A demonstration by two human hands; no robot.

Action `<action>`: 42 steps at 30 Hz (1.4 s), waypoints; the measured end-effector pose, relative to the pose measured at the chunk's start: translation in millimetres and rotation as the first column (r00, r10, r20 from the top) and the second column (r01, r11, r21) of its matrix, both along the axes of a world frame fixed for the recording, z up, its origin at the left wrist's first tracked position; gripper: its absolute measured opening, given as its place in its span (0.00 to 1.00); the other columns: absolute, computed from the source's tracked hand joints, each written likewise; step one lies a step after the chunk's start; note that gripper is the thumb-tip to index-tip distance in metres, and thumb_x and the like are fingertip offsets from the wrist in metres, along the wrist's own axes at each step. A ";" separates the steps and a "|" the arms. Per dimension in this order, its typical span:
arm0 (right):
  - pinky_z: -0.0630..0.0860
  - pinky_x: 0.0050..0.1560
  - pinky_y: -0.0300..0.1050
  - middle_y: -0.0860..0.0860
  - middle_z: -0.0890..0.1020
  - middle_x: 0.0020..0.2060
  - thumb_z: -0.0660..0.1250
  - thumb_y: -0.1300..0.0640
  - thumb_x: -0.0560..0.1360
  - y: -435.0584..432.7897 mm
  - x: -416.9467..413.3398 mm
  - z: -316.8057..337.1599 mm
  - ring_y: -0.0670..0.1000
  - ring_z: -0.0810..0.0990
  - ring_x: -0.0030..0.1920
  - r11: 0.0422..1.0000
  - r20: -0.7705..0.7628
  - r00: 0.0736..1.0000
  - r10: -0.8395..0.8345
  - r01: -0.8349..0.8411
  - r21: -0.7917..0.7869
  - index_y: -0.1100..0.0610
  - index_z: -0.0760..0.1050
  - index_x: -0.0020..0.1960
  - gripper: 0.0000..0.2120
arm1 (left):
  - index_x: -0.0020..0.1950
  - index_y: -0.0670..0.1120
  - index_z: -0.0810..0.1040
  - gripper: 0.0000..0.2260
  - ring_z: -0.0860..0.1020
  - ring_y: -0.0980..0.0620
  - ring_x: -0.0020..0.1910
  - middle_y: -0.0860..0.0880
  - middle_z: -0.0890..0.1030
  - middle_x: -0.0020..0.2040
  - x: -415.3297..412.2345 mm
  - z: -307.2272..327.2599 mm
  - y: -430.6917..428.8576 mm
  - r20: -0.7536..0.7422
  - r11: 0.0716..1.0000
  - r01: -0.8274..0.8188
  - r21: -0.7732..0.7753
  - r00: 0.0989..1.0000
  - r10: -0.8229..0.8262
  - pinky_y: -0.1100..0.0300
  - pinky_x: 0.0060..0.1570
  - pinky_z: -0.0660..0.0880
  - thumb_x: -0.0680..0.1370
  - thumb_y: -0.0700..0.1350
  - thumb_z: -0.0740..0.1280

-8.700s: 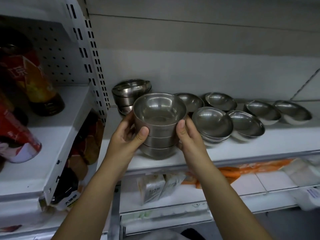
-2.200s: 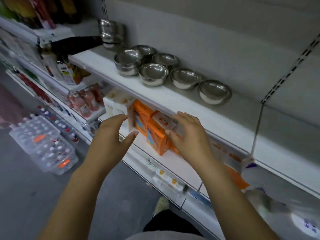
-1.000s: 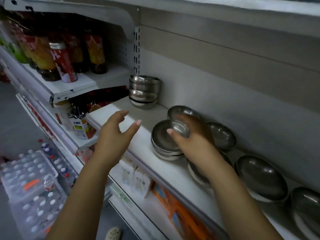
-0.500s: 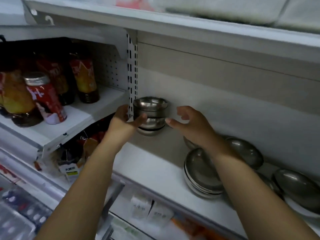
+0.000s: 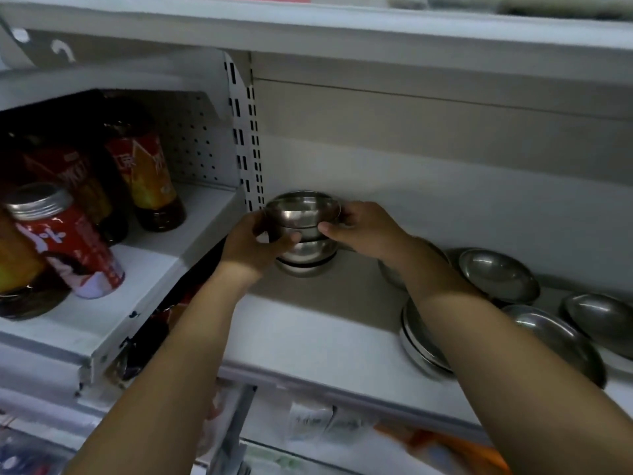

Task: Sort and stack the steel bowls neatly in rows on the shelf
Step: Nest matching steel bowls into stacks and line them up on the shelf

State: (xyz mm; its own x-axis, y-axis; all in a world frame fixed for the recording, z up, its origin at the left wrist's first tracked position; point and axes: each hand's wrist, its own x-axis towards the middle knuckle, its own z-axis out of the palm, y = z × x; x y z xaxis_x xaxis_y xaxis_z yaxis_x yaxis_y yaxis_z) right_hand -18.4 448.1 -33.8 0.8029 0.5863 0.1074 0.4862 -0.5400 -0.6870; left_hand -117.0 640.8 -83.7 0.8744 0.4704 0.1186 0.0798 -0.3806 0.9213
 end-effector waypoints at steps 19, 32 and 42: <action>0.77 0.61 0.41 0.38 0.86 0.50 0.78 0.44 0.69 -3.3 -79.7 4.5 0.37 0.82 0.56 0.858 -0.109 0.981 -0.159 0.191 0.477 0.44 0.83 0.55 0.16 | 0.64 0.59 0.79 0.31 0.80 0.58 0.62 0.50 0.80 0.65 -67.9 26.9 -12.3 0.287 0.978 0.053 -0.203 0.958 0.007 0.54 0.65 0.78 0.62 0.57 0.83; 0.73 0.57 0.28 0.22 0.77 0.54 0.78 0.40 0.65 -37.6 -142.4 -45.8 0.33 0.78 0.59 0.901 -0.084 0.993 -0.079 0.107 0.421 0.32 0.71 0.63 0.30 | 0.70 0.61 0.76 0.42 0.77 0.56 0.67 0.54 0.76 0.70 -132.0 -30.6 -24.4 0.153 0.977 0.075 -0.201 0.987 -0.044 0.49 0.69 0.75 0.58 0.62 0.83; 0.73 0.64 0.36 0.32 0.79 0.59 0.77 0.39 0.65 -57.2 -151.7 -77.7 0.36 0.77 0.62 0.933 -0.108 0.993 -0.042 0.078 0.351 0.27 0.70 0.62 0.28 | 0.78 0.60 0.65 0.46 0.69 0.67 0.68 0.63 0.67 0.71 -147.1 -40.1 -40.8 0.000 0.996 0.090 -0.027 0.996 -0.090 0.69 0.65 0.66 0.62 0.60 0.79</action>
